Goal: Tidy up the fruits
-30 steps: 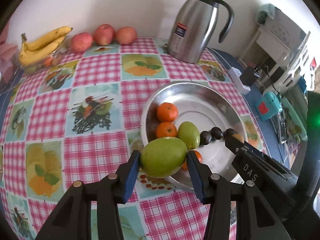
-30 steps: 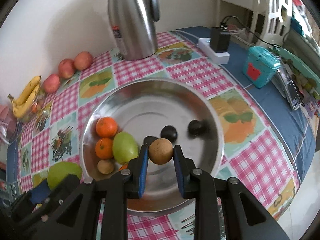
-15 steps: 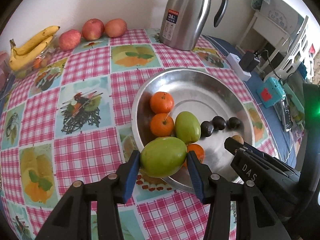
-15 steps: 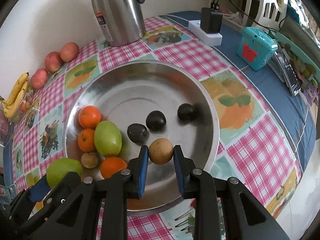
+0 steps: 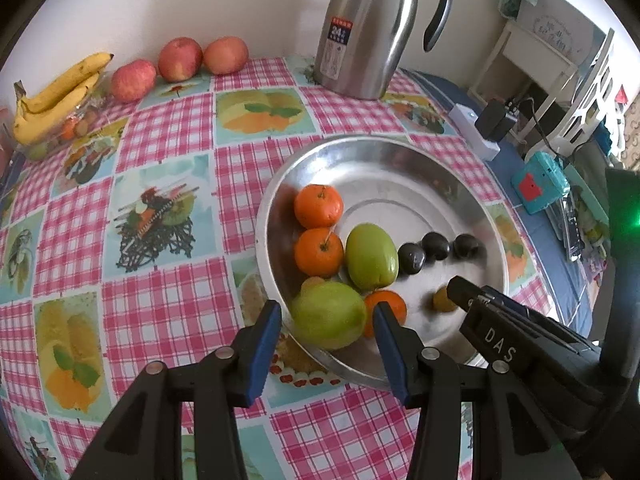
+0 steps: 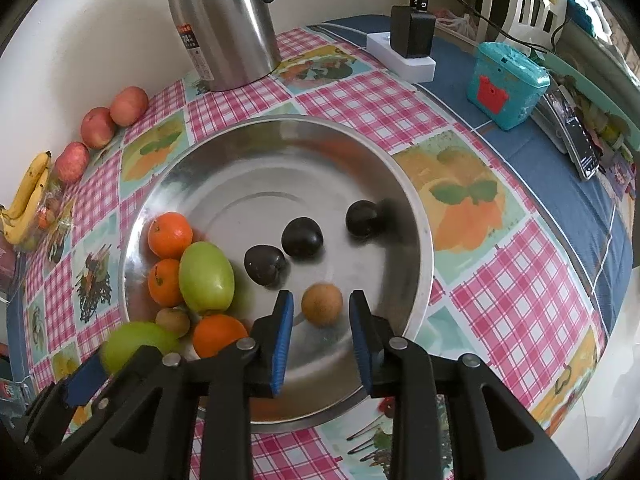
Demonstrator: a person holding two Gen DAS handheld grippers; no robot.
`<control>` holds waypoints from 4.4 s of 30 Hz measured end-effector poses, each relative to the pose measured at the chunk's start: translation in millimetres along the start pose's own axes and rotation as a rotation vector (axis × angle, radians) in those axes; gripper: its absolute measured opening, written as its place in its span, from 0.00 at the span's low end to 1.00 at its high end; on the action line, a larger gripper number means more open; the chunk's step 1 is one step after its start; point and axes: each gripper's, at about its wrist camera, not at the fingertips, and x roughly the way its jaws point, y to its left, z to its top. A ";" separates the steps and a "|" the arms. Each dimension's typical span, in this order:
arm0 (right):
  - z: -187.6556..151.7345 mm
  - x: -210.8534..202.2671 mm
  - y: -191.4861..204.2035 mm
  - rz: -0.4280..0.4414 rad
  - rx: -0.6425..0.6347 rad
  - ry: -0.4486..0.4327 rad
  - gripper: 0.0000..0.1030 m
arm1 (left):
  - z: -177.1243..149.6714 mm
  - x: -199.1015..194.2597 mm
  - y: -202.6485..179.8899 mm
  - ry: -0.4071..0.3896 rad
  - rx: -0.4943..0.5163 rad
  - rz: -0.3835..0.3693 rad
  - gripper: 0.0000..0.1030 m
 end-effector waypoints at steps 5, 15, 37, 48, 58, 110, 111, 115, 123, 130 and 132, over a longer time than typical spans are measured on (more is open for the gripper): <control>0.7 -1.0 0.6 0.002 -0.002 -0.006 0.34 | 1.0 -1.2 3.2 0.002 -0.008 -0.001 0.50; 1.8 -4.2 1.8 0.014 -0.007 -0.017 0.34 | 2.1 -9.6 33.3 -0.011 -0.151 -0.023 0.52; -5.4 -7.5 45.1 0.092 -0.196 -0.020 0.67 | -18.0 -16.3 127.5 -0.001 -0.505 0.218 0.85; -10.8 -11.8 52.8 0.078 -0.246 -0.062 0.81 | -21.6 -24.6 139.2 -0.037 -0.453 0.383 0.99; -14.9 -12.1 49.5 0.045 -0.233 -0.083 0.86 | -20.3 -33.6 132.2 -0.084 -0.411 0.426 0.99; -57.4 -84.2 48.2 0.090 -0.330 -0.183 0.86 | -75.7 -101.3 88.6 -0.101 -0.306 0.466 0.99; -57.4 -83.9 48.5 0.089 -0.331 -0.182 0.86 | -75.2 -101.4 87.6 -0.103 -0.301 0.468 0.99; -57.4 -81.7 49.9 0.089 -0.338 -0.173 0.86 | -74.9 -100.9 87.9 -0.103 -0.301 0.471 0.99; -57.7 -78.2 52.6 0.089 -0.344 -0.165 0.86 | -74.2 -101.7 92.7 -0.109 -0.316 0.475 0.99; -57.2 -73.8 55.5 0.096 -0.355 -0.156 0.86 | -73.6 -99.9 94.8 -0.101 -0.320 0.472 0.99; -57.2 -73.1 56.0 0.098 -0.356 -0.154 0.86 | -73.3 -99.6 95.5 -0.101 -0.321 0.472 0.99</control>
